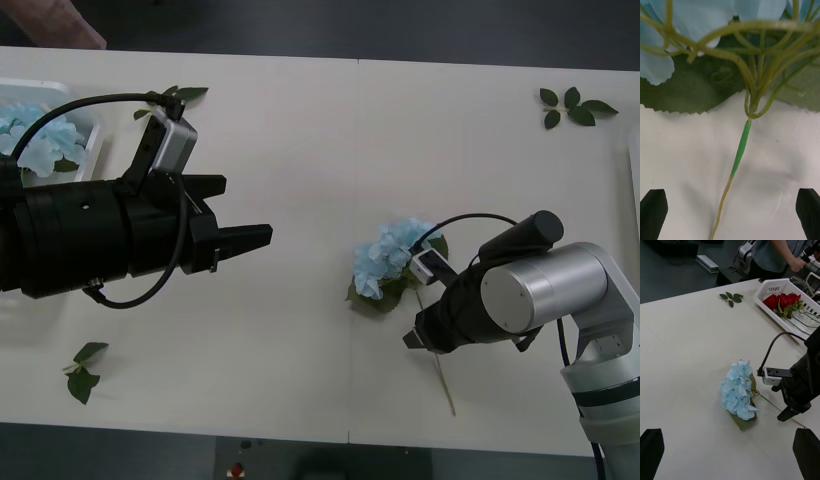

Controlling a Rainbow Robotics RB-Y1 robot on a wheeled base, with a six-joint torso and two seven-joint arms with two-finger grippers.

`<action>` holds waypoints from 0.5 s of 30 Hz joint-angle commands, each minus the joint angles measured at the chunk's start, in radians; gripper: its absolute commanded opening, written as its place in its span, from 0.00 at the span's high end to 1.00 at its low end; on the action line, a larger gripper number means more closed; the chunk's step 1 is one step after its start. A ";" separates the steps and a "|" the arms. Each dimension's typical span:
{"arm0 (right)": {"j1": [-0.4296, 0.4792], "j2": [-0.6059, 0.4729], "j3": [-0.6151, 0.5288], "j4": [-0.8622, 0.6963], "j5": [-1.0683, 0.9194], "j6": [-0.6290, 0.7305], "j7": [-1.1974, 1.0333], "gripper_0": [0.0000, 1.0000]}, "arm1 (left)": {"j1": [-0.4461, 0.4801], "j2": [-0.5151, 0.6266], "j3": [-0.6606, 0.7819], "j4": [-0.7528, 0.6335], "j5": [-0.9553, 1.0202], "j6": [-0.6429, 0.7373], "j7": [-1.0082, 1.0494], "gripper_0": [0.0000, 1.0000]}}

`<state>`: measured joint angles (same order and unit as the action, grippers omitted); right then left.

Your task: Put the red flowers into the right box and the blue flowers into the left box

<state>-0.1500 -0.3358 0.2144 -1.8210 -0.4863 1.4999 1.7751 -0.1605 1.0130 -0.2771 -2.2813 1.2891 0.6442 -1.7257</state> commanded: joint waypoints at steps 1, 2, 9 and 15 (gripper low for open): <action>0.001 -0.003 -0.007 -0.009 0.003 -0.009 -0.036 0.00 | 0.012 -0.011 0.016 -0.012 0.001 -0.009 -0.026 0.00; 0.001 -0.003 -0.007 -0.009 0.005 -0.010 -0.036 0.00 | 0.012 -0.011 0.016 -0.012 0.001 -0.009 -0.026 0.00; 0.001 -0.003 0.003 0.011 0.005 -0.037 -0.036 1.00 | 0.012 -0.011 0.016 -0.012 0.001 -0.009 -0.026 0.00; 0.001 -0.003 0.013 0.020 0.005 -0.063 -0.037 1.00 | 0.012 -0.011 0.016 -0.012 0.001 -0.009 -0.026 0.00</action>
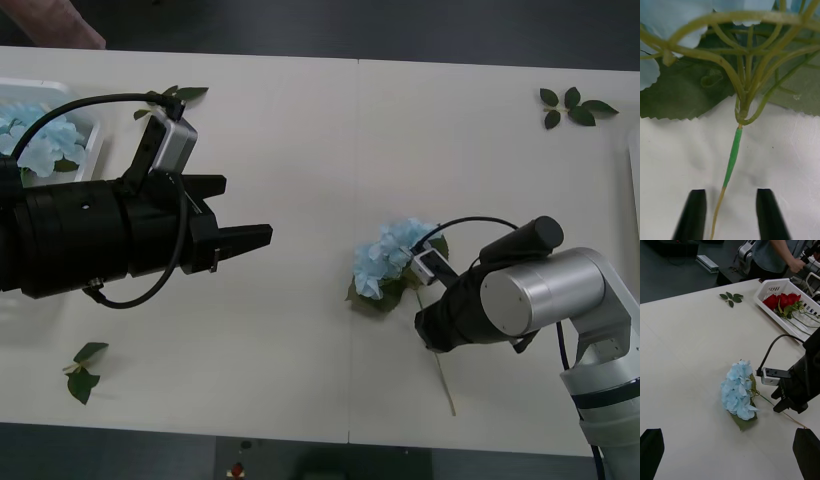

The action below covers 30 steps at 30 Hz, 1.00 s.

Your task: Put the red flowers into the right box and the blue flowers into the left box

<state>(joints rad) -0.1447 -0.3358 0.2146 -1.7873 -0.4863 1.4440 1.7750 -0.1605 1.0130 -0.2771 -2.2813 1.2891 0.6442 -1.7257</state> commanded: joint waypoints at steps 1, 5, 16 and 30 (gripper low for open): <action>-0.004 -0.003 0.012 -0.014 0.005 -0.007 -0.037 1.00 | 0.012 -0.011 0.016 -0.012 0.001 -0.009 -0.026 0.00; -0.006 -0.003 0.008 -0.026 0.003 -0.014 -0.042 1.00 | 0.012 -0.011 0.016 -0.012 0.001 -0.009 -0.026 0.00; -0.006 -0.005 -0.141 -0.261 -0.117 0.151 -0.057 1.00 | 0.012 -0.011 0.016 -0.012 0.001 -0.009 -0.026 0.00; -0.004 -0.008 -0.376 -0.360 -0.370 0.260 -0.052 0.28 | 0.012 -0.011 0.016 -0.012 0.001 -0.009 -0.026 0.00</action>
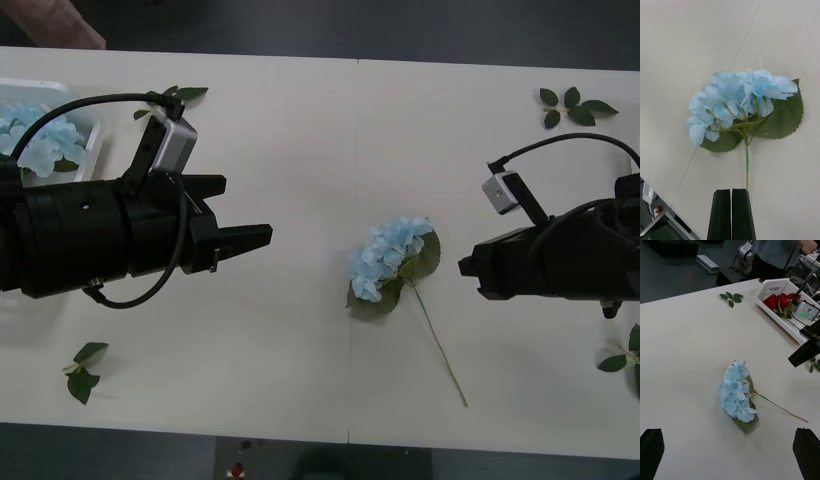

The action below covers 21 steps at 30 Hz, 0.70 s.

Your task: Put the red flowers into the right box and the blue flowers into the left box

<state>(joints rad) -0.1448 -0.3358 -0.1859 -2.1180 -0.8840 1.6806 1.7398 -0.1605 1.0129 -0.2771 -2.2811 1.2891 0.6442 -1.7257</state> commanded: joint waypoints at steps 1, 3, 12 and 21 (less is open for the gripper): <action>-0.004 -0.006 0.025 -0.030 0.039 0.027 -0.019 0.06 | 0.012 -0.011 0.016 -0.012 0.001 -0.009 -0.026 0.00; -0.004 -0.006 0.036 -0.030 0.080 0.039 -0.025 0.00 | 0.012 -0.011 0.016 -0.012 0.001 -0.009 -0.026 0.00; -0.004 -0.006 0.175 0.004 0.258 0.007 -0.032 0.00 | 0.012 -0.011 0.016 -0.012 0.001 -0.009 -0.026 0.00; -0.004 -0.006 0.315 0.171 0.364 -0.167 -0.032 0.00 | 0.012 -0.011 0.016 -0.012 0.001 -0.009 -0.026 0.00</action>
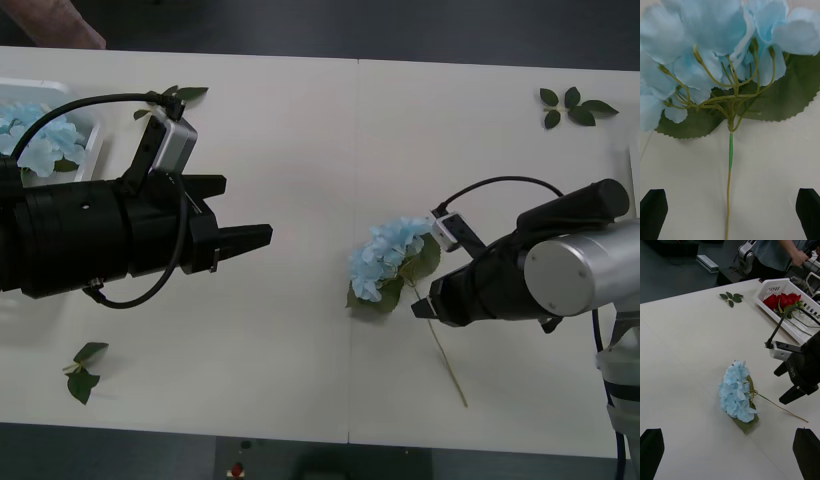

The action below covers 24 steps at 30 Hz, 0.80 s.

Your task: Put the red flowers into the right box and the blue flowers into the left box

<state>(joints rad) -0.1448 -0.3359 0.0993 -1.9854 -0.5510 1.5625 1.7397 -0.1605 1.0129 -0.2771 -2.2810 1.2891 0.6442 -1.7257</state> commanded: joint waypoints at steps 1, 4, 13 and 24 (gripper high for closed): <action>-0.004 -0.006 0.046 0.056 0.043 -0.067 -0.032 0.00 | 0.012 -0.011 0.016 -0.012 0.001 -0.009 -0.026 0.00; -0.004 -0.006 0.077 0.091 0.059 -0.107 -0.035 0.00 | 0.012 -0.011 0.016 -0.012 0.001 -0.009 -0.026 0.00; -0.004 -0.005 0.123 0.146 0.082 -0.173 -0.040 0.00 | 0.012 -0.011 0.016 -0.012 0.001 -0.009 -0.026 0.00; 0.024 -0.005 0.135 0.146 0.106 -0.183 -0.042 0.00 | 0.012 -0.011 0.016 -0.012 0.001 -0.009 -0.026 0.00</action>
<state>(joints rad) -0.1416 -0.3359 0.2300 -1.8209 -0.4516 1.3913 1.7382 -0.1605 1.0129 -0.2771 -2.2810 1.2891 0.6442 -1.7257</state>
